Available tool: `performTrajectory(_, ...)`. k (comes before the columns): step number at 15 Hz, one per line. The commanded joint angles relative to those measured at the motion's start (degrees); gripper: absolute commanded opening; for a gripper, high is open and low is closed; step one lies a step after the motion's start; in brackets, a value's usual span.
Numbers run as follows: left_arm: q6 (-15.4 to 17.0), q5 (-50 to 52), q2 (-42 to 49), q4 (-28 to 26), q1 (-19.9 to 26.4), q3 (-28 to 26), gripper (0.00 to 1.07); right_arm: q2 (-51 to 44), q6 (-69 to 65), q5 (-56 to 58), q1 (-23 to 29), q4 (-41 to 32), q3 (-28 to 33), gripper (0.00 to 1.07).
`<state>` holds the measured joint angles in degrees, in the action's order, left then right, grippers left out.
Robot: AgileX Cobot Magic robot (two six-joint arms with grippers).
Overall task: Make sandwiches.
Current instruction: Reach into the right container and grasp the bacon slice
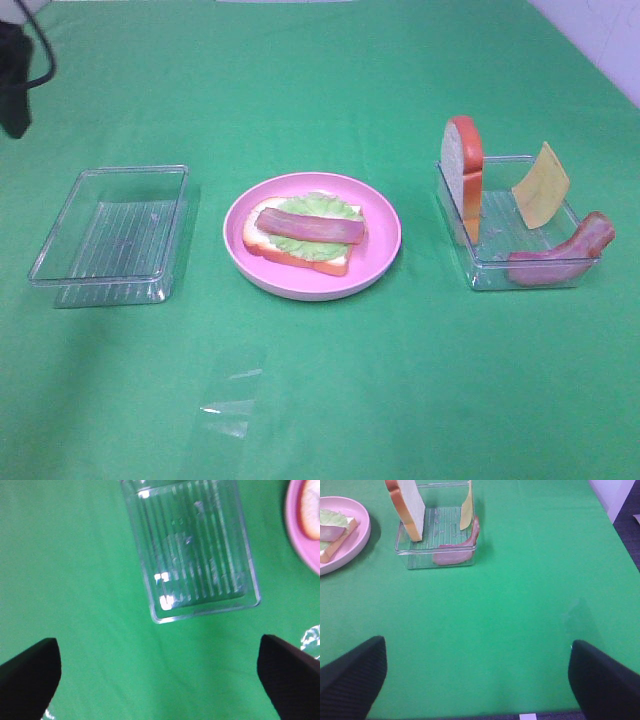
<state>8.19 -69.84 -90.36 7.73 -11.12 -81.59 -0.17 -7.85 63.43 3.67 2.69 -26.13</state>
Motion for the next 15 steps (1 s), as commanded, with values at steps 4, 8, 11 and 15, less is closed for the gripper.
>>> performTrajectory(4, -2.23, -1.03, 17.48, -4.81, 13.29, 18.05, 1.01, -1.09, 0.29, -0.11, -0.23, -0.11, 0.17, 0.96)
performTrajectory(8, -3.15, 6.02, 37.18, -8.88, 16.16, 33.69, 1.01, -1.09, 0.29, -0.11, -0.23, -0.11, 0.17, 0.96)
performTrajectory(11, -7.28, 10.37, 55.00, -8.88, 16.16, 44.52, 1.01, -1.09, 0.29, -0.11, -0.23, -0.11, 0.17, 0.96)
performTrajectory(15, -8.77, 9.74, 70.65, -9.45, 16.16, 50.71, 1.01, -1.09, 0.29, -0.11, -0.23, -0.11, 0.17, 0.96)
